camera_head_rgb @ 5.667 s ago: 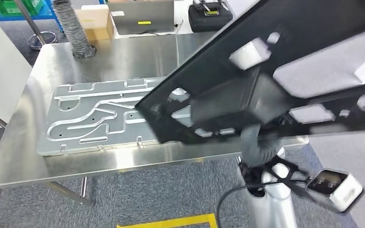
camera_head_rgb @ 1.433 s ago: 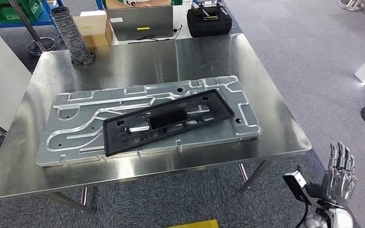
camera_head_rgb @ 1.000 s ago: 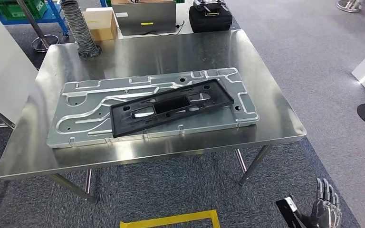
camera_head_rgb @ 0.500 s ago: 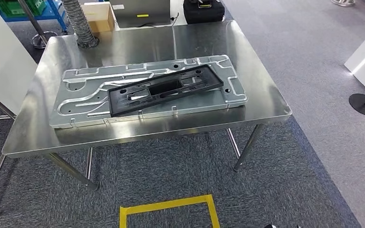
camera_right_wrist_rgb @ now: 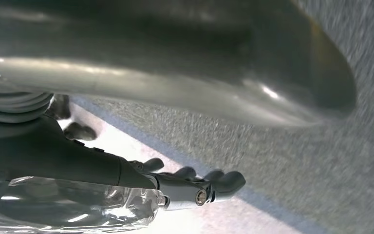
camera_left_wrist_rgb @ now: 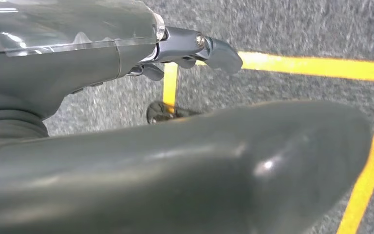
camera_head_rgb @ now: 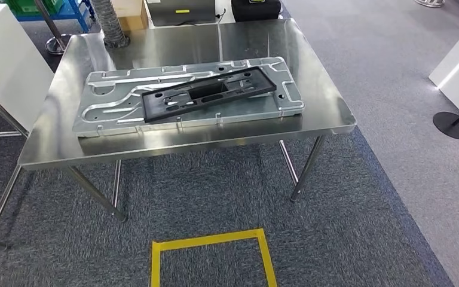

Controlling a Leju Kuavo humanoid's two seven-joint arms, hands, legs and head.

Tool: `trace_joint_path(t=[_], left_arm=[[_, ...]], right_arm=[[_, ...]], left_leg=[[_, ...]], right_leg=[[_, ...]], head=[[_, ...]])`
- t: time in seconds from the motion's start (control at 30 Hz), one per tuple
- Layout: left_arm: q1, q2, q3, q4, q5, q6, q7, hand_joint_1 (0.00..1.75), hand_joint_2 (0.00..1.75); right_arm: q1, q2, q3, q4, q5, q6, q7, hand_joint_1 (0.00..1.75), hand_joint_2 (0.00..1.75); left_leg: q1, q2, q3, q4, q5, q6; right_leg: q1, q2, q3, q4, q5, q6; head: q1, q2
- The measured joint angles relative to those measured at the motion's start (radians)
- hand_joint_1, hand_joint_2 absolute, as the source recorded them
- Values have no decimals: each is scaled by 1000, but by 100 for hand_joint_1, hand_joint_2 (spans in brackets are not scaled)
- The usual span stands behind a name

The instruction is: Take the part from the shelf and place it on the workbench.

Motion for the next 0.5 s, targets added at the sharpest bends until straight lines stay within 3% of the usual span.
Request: trace_joint_path(t=[0.03,0.07,0.13,0.17,0.2,0.23,0.27,0.3,0.33,0.4,0.43,0.5], left_arm=[[0,0,-1,0,-4,0,0,0,0],[0,0,-2,0,-8,0,1,0,0],[-1,0,-4,0,-15,0,1,0,0],[-1,1,-4,0,-17,0,1,0,0],[0,1,-4,0,-18,0,1,0,0],[0,1,-4,0,-19,0,1,0,0],[0,1,-4,0,-19,0,1,0,0],[0,1,-4,0,-19,0,2,0,0],[0,1,-5,0,-19,1,2,0,0],[-1,1,-5,0,-19,3,4,0,0],[-1,1,-5,0,-19,4,5,0,0],[0,1,-5,0,-19,6,6,0,0]], right_arm=[[1,3,3,3,11,11,5,0,0],[1,6,7,6,23,22,10,0,0],[2,14,19,12,43,45,23,0,0],[2,18,25,14,50,54,27,0,0],[1,22,31,17,55,62,31,0,0],[2,27,36,19,60,69,36,0,0],[1,32,40,20,64,75,40,0,0],[1,37,44,21,68,82,46,0,0],[-1,42,48,22,73,90,52,0,0],[-5,54,56,23,85,106,62,0,0],[-6,59,61,23,93,113,67,0,0],[-5,70,70,25,104,120,72,0,0]], left_leg=[[2,2,-10,-2,12,8],[4,4,-22,-4,26,14],[4,6,-54,-3,52,21],[4,7,-71,-1,64,20],[4,7,-91,3,76,18],[5,7,-110,9,87,16],[5,7,-128,15,97,13],[6,7,-147,24,105,9],[6,7,-162,33,112,4],[5,7,-185,48,126,-8],[5,7,-190,52,133,-15],[7,8,-197,53,147,-28]], right_leg=[[-2,2,-7,11,-19,6],[-4,4,-18,39,-56,11],[-9,6,-49,153,-165,21],[-11,6,-61,220,-202,26],[-14,6,-65,272,-214,30],[-16,6,-55,296,-201,33],[-18,6,-29,284,-173,34],[-21,6,16,236,-146,34],[-22,6,75,162,-136,33],[-18,7,170,22,-157,24],[-15,8,190,-14,-170,17],[-11,6,182,-27,-164,0]], head=[[0,0],[0,0],[0,0],[0,0],[0,0],[0,0],[0,0],[0,0],[0,0],[0,0],[0,0],[0,0]])
